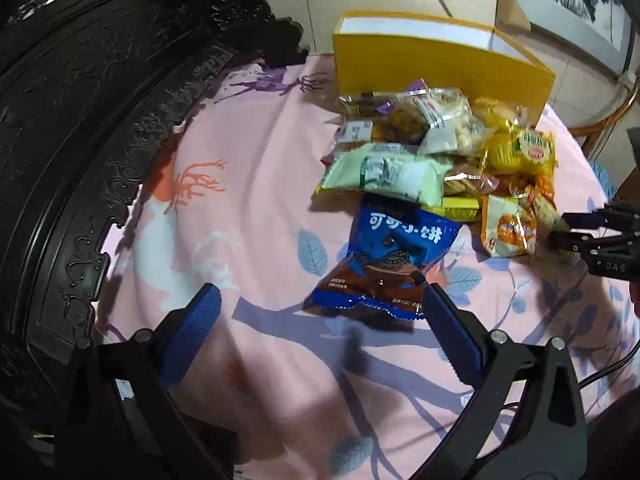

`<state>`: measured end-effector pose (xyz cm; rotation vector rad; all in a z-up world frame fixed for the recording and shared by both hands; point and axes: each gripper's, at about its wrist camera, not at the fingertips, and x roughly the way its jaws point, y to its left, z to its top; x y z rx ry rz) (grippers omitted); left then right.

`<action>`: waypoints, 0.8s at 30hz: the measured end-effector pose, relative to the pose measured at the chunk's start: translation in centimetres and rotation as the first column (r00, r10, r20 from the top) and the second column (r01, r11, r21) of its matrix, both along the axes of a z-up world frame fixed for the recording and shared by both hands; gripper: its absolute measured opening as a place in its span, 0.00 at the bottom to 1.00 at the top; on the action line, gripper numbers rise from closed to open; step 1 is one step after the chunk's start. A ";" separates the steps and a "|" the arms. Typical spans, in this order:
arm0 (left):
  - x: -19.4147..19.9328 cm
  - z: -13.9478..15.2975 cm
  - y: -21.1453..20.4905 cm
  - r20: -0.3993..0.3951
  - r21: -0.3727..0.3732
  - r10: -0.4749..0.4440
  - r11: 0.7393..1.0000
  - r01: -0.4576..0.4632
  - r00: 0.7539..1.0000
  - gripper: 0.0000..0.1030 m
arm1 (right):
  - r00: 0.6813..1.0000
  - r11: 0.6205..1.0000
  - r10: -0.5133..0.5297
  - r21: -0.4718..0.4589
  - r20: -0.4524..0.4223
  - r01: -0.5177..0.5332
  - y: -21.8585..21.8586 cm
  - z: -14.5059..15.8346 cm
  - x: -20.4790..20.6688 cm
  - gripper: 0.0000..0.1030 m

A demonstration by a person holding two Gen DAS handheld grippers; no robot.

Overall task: Organize snacks
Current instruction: 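Grasp the blue cookie pack with the left gripper while the right gripper grasps the orange-wrapped bar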

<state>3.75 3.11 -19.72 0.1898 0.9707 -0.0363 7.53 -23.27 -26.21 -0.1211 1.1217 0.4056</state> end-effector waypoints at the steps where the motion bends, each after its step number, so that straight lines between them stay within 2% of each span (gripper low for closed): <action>1: 0.2 -0.4 -0.3 -0.008 0.006 -0.007 1.000 0.007 1.000 0.98 | 0.999 0.999 0.033 -0.011 -0.005 -0.033 0.2 -0.5 0.2 0.40; 8: 2.5 -3.5 -3.0 -0.059 0.036 -0.081 0.996 0.083 0.995 0.98 | 0.988 0.988 0.144 -0.065 0.049 -0.141 0.8 -0.8 0.3 0.30; 10: 3.5 -4.3 -3.7 -0.067 0.046 -0.110 0.993 0.113 0.992 0.98 | 0.986 0.985 0.153 -0.092 0.062 -0.147 1.0 -0.9 -0.2 0.30; 14: 4.8 -6.5 -4.5 -0.109 0.060 -0.139 0.987 0.146 0.984 0.98 | 0.992 0.990 0.117 -0.085 0.054 -0.112 0.7 -0.8 -0.7 0.29; 16: 5.0 -6.7 -4.4 -0.095 0.035 -0.143 0.988 0.147 0.985 0.92 | 0.993 0.992 0.104 -0.081 0.047 -0.100 0.2 -0.6 -1.1 0.29; 18: 5.1 -6.7 -4.0 -0.122 -0.057 -0.152 0.988 0.146 0.981 0.71 | 0.996 0.995 0.082 -0.063 0.044 -0.079 -0.2 -0.1 -1.4 0.29; 19: 5.0 -6.6 -4.0 -0.119 -0.066 -0.151 0.987 0.143 0.981 0.67 | 0.996 0.995 0.076 -0.061 0.045 -0.073 -0.3 0.0 -1.5 0.29; 24: 3.3 -6.3 -4.9 -0.111 -0.051 -0.194 0.981 0.189 0.975 0.56 | 0.999 0.999 0.023 -0.041 0.040 -0.021 -1.0 0.6 -2.5 0.29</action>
